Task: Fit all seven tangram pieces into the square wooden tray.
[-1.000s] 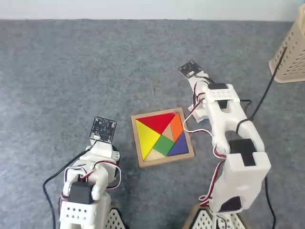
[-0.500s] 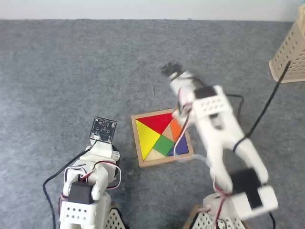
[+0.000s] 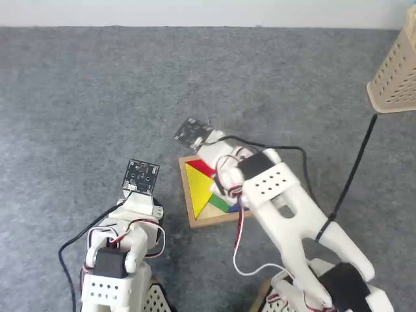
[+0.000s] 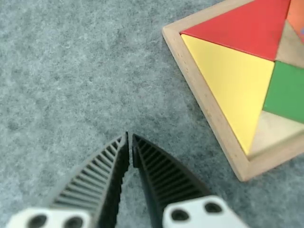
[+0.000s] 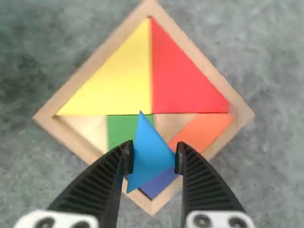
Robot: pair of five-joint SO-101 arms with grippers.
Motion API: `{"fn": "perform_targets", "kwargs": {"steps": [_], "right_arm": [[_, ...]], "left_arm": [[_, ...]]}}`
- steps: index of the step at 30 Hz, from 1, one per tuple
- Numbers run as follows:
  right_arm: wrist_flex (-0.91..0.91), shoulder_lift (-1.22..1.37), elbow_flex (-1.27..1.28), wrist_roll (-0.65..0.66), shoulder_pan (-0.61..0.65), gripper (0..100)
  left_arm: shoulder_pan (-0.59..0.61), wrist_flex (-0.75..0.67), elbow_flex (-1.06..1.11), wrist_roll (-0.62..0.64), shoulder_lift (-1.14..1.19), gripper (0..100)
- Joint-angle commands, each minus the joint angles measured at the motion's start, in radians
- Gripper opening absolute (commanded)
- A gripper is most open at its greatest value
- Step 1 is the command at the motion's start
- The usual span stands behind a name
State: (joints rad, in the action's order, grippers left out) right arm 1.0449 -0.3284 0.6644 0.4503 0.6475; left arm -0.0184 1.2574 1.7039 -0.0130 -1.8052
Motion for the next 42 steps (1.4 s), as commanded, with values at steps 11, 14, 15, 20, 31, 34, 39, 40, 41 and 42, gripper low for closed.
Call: {"fn": "perform_targets", "kwargs": {"steps": [11, 14, 15, 20, 31, 34, 39, 40, 41, 42], "right_arm": [[-0.065, -0.056, 0.052, 0.109, 0.087, 8.0], [-0.065, -0.056, 0.054, 0.12, 0.097, 8.0], [-0.065, -0.056, 0.054, 0.126, 0.099, 8.0], [-0.059, -0.056, 0.057, 0.161, 0.099, 8.0], [0.012, 0.033, -0.071, 0.048, -0.008, 8.0], [0.019, 0.131, -0.114, 0.052, -0.004, 8.0], [0.021, 0.22, -0.169, 0.121, -0.004, 8.0], [0.021, 0.236, -0.172, 0.147, -0.004, 8.0], [0.021, 0.251, -0.175, 0.176, -0.004, 8.0], [0.019, 0.263, -0.175, 0.198, -0.004, 8.0]], "left_arm": [[0.002, 0.006, -0.019, 0.006, -0.021, 1], [0.002, 0.006, -0.019, 0.006, -0.021, 1], [0.002, 0.006, -0.019, 0.006, -0.021, 1], [0.002, 0.006, -0.019, 0.006, -0.021, 1], [0.002, 0.006, -0.019, 0.006, -0.021, 1], [0.002, 0.006, -0.019, 0.006, -0.021, 1], [0.002, 0.006, -0.019, 0.006, -0.021, 1], [0.002, 0.006, -0.019, 0.006, -0.021, 1], [0.002, 0.006, -0.019, 0.006, -0.021, 1], [0.002, 0.006, -0.019, 0.006, -0.021, 1]]}}
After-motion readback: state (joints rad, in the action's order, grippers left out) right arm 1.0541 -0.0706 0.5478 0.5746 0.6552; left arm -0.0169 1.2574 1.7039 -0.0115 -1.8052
